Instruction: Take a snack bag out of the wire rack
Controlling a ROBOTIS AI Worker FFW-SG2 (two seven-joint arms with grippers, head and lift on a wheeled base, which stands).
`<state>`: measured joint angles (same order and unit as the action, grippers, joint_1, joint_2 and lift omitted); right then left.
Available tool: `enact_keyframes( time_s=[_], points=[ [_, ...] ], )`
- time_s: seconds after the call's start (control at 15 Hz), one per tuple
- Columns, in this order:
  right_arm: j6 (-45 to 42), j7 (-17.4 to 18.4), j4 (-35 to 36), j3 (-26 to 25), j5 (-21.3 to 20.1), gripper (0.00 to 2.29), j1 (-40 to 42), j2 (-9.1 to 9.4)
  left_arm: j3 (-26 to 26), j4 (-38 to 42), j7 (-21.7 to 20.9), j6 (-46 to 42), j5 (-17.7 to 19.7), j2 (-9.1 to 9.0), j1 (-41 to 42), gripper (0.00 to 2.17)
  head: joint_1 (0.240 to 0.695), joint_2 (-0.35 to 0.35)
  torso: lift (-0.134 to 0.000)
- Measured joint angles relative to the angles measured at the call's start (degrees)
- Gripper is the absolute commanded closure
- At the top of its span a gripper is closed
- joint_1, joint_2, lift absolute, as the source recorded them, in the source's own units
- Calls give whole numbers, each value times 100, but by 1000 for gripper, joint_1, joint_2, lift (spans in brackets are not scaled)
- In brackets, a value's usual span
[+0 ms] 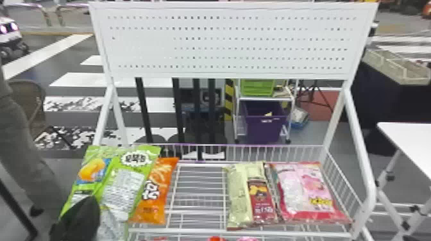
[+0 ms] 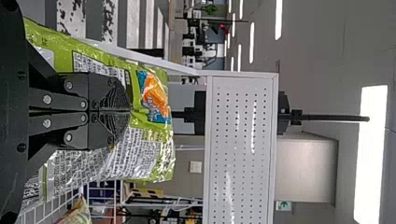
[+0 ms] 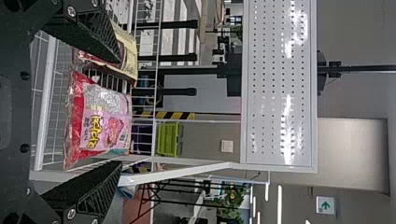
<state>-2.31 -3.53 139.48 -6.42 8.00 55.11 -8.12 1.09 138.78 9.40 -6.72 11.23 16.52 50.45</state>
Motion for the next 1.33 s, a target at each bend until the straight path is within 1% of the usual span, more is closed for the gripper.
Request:
enact_keyframes(
  time_s=[0.6,0.73,0.87,0.93,1.0,1.13,1.27,1.33],
  points=[
    [89,-5,-28,0,20,127,-24,-6,-4,18,-9,0,2,0,0,1885,499,0,0],
    [295,-11,-228,6,92,127,-266,-45,-8,18,-10,0,2,0,0,1889,499,0,0],
    [561,-4,-592,120,187,127,-748,-182,-43,13,-26,0,2,0,-14,1889,499,0,0],
    [782,20,-778,253,232,127,-1073,-289,-61,1,-30,0,2,0,-26,1889,499,0,0],
    [1027,69,-974,447,269,127,-1449,-415,-72,-10,-35,0,1,0,-34,1885,499,0,0],
    [1491,140,-1358,856,419,127,-2241,-597,-85,-34,-36,0,0,0,-49,1889,499,0,0],
    [2084,262,-1798,1322,563,127,-3096,-722,-96,-63,-36,0,1,-7,-64,1885,499,0,0],
    [2424,330,-2069,1573,592,127,-3560,-753,-101,-81,-36,0,1,-9,-76,1889,499,0,0]
  ],
)
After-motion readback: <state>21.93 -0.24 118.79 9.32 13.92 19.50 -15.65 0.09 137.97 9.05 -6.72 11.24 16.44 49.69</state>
